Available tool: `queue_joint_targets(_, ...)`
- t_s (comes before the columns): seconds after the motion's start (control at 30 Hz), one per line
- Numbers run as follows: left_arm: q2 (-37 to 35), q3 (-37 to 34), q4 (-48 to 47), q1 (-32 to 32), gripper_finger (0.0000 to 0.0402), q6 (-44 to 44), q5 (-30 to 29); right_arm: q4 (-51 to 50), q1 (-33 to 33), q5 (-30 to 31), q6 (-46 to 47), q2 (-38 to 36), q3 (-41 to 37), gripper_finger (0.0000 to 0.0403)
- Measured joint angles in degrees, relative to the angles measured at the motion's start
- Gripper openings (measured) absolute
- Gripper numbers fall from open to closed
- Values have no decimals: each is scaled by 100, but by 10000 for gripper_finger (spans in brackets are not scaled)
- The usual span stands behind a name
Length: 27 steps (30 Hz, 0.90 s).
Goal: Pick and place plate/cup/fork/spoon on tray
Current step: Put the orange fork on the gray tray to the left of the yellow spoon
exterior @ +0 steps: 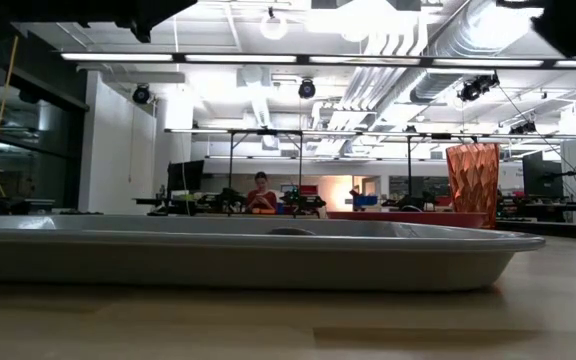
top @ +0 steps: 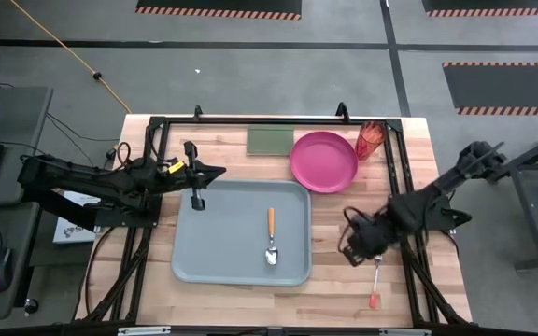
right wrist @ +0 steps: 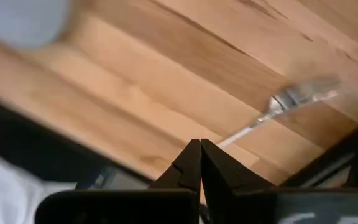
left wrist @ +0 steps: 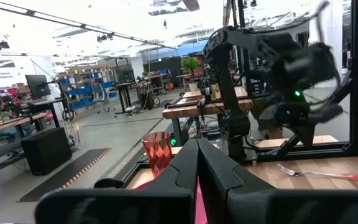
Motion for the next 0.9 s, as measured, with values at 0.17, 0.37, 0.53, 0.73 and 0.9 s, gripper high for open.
queue_joint_targets(0.17,0,0,-4,0,0,-2,0,5,759,95,1251,325,-287,1)
queue_joint_targets(0.37,-2,2,-36,0,0,-4,0,684,1243,-57,2249,624,-725,26)
queue_joint_targets(0.53,-2,2,-39,0,0,-7,0,1390,1438,134,2518,846,-1007,97)
queue_joint_targets(0.73,-2,2,-39,0,0,-9,1,1659,1539,93,2723,1119,-1366,166)
queue_joint_targets(0.9,0,2,-44,0,0,-36,2,1734,1539,317,2850,1161,-1504,176)
